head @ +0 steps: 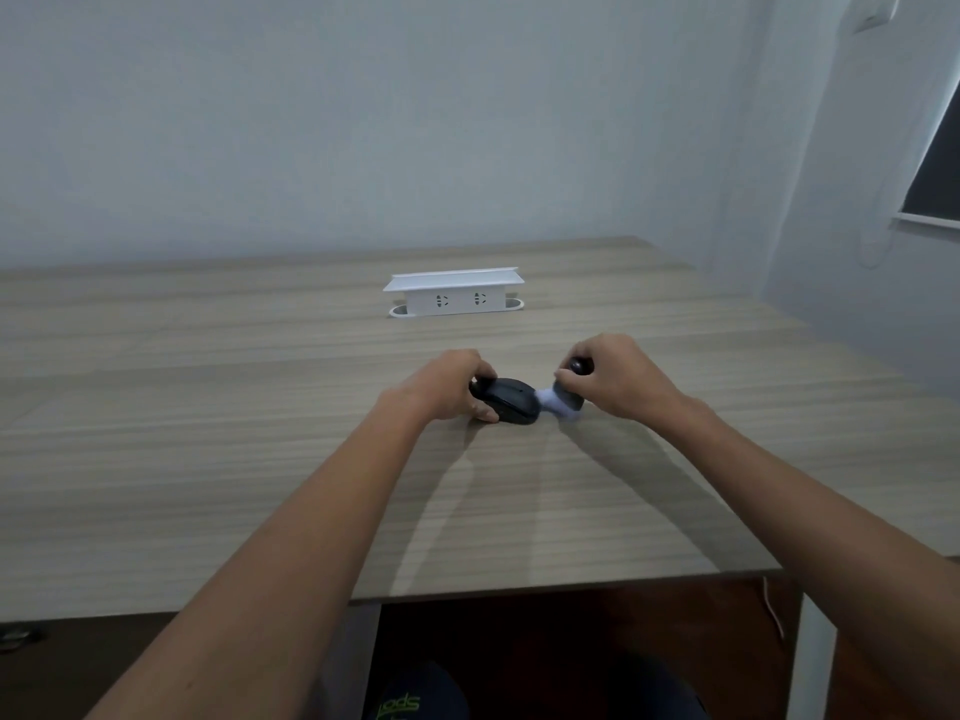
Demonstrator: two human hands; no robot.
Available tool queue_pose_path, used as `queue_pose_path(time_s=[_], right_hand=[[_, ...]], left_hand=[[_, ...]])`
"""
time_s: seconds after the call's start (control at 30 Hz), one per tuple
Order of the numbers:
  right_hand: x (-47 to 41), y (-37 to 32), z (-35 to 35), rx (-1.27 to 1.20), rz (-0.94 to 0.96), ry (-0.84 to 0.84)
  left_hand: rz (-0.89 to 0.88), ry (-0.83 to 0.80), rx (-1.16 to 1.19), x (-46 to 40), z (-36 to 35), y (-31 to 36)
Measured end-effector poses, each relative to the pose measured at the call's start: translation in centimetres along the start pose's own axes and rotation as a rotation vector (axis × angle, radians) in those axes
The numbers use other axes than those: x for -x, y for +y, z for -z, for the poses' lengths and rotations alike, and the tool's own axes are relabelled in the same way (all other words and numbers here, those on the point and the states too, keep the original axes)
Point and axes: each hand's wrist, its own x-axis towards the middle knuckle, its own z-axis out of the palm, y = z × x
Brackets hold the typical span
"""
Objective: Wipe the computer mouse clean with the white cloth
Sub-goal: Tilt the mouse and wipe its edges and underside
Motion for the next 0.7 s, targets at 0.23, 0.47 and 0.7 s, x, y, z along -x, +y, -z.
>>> queue_pose_path(time_s=[0.23,0.47,0.7], right_hand=[[0.5,-0.8,-0.6,-0.081,0.013,0.025],[0.5,-0.3,-0.7,-0.095,0.0,0.17],[2.0,-1.1,-1.5,-0.166,0.078,0.027]], left_hand=[[0.028,0.004,-0.095,-0.1,0.0,0.8],[0.05,-0.051,0.122,0.4,0.4,-0.5],[0.017,-0.024,0.26,0.2,-0.7,-0.9]])
